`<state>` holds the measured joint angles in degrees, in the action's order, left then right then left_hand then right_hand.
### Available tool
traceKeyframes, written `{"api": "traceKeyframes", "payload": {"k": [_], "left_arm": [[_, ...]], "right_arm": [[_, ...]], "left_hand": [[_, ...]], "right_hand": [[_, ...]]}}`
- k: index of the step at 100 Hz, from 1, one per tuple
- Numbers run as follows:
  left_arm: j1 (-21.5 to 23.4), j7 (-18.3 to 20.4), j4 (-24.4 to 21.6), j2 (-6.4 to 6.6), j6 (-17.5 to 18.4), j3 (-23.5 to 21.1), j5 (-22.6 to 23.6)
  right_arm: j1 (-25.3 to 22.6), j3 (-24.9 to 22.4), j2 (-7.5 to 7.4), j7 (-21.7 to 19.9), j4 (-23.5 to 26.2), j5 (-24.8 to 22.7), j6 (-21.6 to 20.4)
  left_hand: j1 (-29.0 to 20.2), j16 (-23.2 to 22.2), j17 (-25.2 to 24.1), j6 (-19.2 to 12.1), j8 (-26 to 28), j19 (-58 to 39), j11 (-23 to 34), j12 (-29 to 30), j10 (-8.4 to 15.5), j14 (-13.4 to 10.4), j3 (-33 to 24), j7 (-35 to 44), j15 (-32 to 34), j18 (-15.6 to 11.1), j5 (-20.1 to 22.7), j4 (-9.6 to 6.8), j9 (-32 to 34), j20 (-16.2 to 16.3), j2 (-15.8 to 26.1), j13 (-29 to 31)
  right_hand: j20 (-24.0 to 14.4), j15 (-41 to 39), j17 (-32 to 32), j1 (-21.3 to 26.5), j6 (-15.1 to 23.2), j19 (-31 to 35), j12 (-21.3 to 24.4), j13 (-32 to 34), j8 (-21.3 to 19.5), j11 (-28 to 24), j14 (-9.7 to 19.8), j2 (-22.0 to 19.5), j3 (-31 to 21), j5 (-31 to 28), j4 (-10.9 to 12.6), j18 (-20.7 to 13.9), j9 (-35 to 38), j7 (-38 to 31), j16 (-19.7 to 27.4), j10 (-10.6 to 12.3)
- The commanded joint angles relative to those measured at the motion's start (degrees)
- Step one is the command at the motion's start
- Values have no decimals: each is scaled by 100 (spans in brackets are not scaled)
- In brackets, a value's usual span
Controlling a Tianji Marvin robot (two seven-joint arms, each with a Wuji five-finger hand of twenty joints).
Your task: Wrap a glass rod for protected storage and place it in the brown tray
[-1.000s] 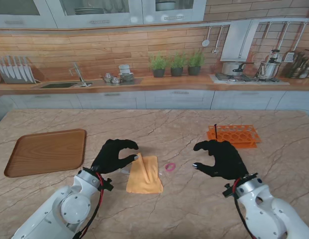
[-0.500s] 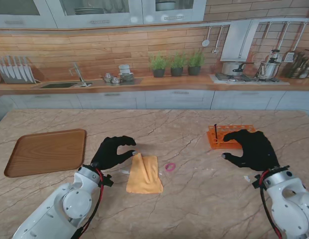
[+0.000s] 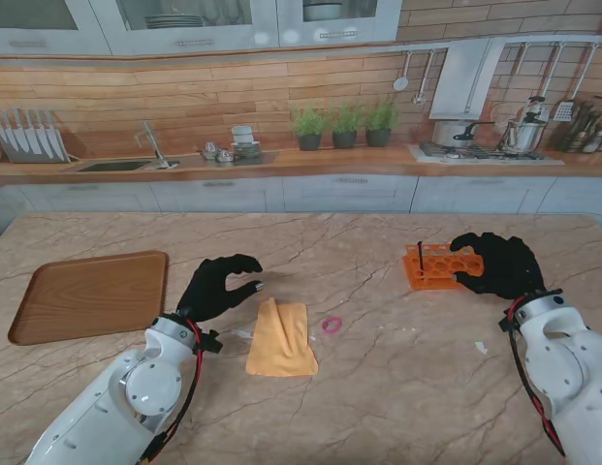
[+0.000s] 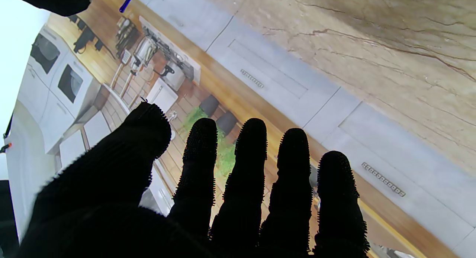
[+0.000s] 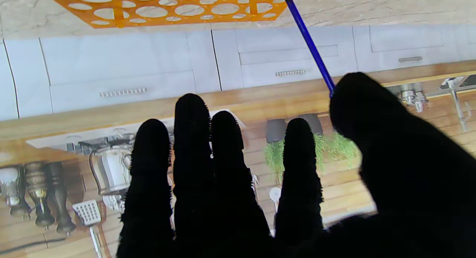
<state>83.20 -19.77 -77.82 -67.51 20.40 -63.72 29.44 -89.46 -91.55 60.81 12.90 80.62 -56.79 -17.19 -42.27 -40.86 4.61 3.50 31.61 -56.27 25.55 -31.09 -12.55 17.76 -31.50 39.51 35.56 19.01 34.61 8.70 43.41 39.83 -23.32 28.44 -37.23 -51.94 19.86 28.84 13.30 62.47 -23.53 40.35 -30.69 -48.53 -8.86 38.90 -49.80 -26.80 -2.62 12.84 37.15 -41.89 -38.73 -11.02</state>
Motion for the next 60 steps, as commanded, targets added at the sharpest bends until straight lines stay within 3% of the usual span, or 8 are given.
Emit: {"api": "traceKeyframes", "payload": {"k": [1,27,41,60], "left_arm": [[-9,3,39,-30,-31,10,48],[-97,-45,163,-56,-116,40,5],[-100,-42,159,-57,-155,51,-1],[-111,-46,167,-66,-185,61,-29]], "right_arm": [[182,105,18,-7,-157,33,26],[991,776,33,221,-1186,326,88],[1282,1030,15,32,-1489,457,99],[1602,1375,20,-140,-1854,680,163]], "left_hand": [[-127,54,-73,28,-24,-105,-35,-11,-70,56,125,-132,75,69,47,-183,-46,-40,169,7],[-168,42,-88,26,-16,-116,-10,-29,-71,56,158,-111,96,62,53,-182,-37,-41,170,8],[-184,39,-85,22,-15,-124,-3,-34,-74,56,171,-97,106,71,59,-182,-29,-41,169,13],[-211,37,-81,21,-18,-134,4,-39,-72,58,192,-79,113,72,64,-180,-32,-42,167,12]], "right_hand": [[-128,-200,73,273,131,210,-78,110,68,-142,95,232,-201,200,-243,-157,110,-108,-101,79],[-134,-318,174,359,77,357,-92,270,116,-191,122,288,-413,117,-291,-179,212,-254,-129,103],[-125,-446,255,391,-172,426,-97,487,164,-229,134,246,-515,-194,-297,-170,402,-301,-163,131],[-104,-548,287,438,-231,470,-83,613,205,-203,140,157,-676,-356,-310,-164,481,-274,-196,153]]}}
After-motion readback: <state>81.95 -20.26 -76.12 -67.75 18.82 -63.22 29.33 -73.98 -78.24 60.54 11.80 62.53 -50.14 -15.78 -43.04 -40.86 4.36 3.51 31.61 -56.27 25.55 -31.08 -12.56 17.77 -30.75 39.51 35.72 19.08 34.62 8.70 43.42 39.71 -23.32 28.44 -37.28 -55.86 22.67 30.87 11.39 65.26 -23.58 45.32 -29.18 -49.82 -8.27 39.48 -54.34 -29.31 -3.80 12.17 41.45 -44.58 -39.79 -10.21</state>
